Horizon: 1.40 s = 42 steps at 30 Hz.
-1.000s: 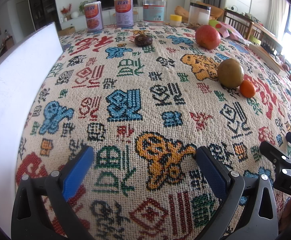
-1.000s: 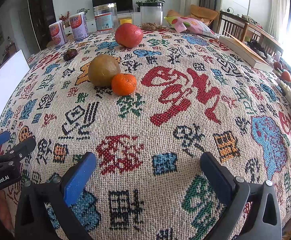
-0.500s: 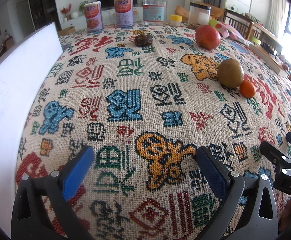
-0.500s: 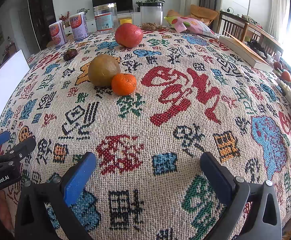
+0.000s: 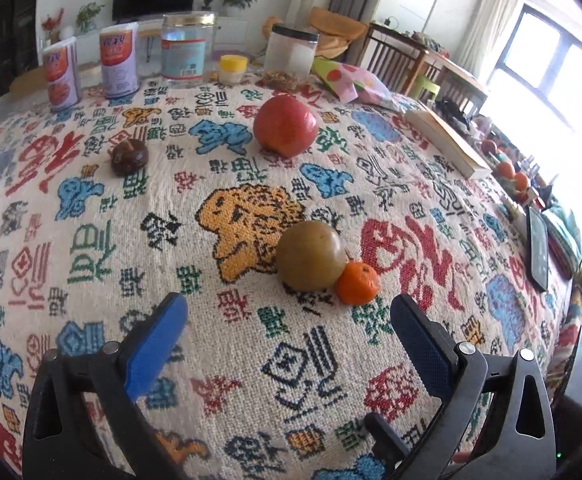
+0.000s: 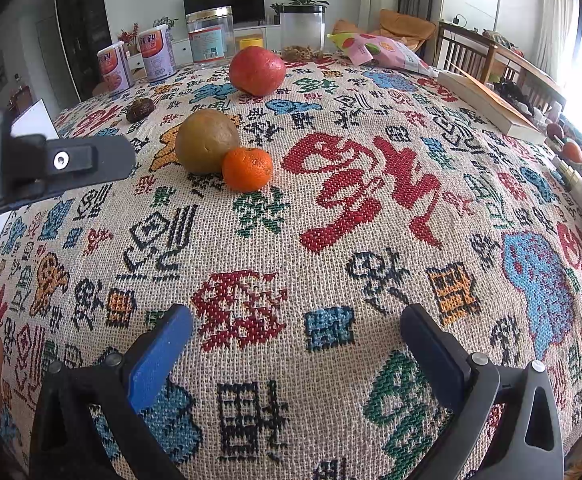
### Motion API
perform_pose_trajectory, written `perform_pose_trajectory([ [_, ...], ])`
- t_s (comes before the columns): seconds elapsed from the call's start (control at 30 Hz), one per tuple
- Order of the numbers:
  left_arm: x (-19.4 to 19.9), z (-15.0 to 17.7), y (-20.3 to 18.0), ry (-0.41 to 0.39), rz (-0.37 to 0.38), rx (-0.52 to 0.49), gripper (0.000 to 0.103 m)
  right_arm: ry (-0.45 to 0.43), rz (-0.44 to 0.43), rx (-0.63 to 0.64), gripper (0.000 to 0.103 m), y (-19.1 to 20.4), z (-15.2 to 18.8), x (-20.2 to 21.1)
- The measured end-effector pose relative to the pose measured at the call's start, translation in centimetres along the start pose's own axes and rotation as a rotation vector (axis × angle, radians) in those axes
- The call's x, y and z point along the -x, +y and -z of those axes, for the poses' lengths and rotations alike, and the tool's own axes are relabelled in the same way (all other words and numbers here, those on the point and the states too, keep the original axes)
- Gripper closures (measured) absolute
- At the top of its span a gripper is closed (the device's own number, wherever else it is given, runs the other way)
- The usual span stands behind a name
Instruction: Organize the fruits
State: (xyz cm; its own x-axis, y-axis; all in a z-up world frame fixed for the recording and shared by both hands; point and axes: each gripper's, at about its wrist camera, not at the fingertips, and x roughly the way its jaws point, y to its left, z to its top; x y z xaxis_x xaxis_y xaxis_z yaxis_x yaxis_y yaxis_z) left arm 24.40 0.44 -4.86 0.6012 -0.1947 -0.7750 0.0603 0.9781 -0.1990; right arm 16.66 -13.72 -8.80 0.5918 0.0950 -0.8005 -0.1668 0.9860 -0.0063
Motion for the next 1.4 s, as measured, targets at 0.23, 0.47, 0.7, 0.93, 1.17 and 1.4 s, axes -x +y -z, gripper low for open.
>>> perform_pose_trajectory([
  [0.23, -5.0, -1.5, -0.3, 0.044, 0.018, 0.016, 0.048, 0.000, 0.001, -0.001, 0.000, 0.0, 0.0, 0.0],
  [0.47, -0.9, 1.1, 3.9, 0.016, 0.035, 0.131, 0.053, 0.000, 0.001, -0.001, 0.000, 0.0, -0.1, 0.0],
  [0.7, 4.3, 7.1, 8.8, 0.016, 0.004, 0.146, 0.052, 0.000, 0.002, -0.001, 0.000, 0.0, 0.0, 0.0],
  [0.93, 7.9, 10.0, 10.8, -0.060, -0.081, 0.137, 0.032, 0.000, 0.002, 0.001, 0.000, 0.0, 0.0, 0.0],
  [1.17, 7.5, 10.1, 9.5, -0.050, -0.105, 0.054, 0.032, 0.000, 0.002, 0.001, 0.000, 0.0, 0.0, 0.0],
  [1.4, 7.3, 10.3, 9.2, -0.055, -0.080, 0.038, 0.053, 0.000, 0.002, 0.001, 0.000, 0.0, 0.0, 0.0],
])
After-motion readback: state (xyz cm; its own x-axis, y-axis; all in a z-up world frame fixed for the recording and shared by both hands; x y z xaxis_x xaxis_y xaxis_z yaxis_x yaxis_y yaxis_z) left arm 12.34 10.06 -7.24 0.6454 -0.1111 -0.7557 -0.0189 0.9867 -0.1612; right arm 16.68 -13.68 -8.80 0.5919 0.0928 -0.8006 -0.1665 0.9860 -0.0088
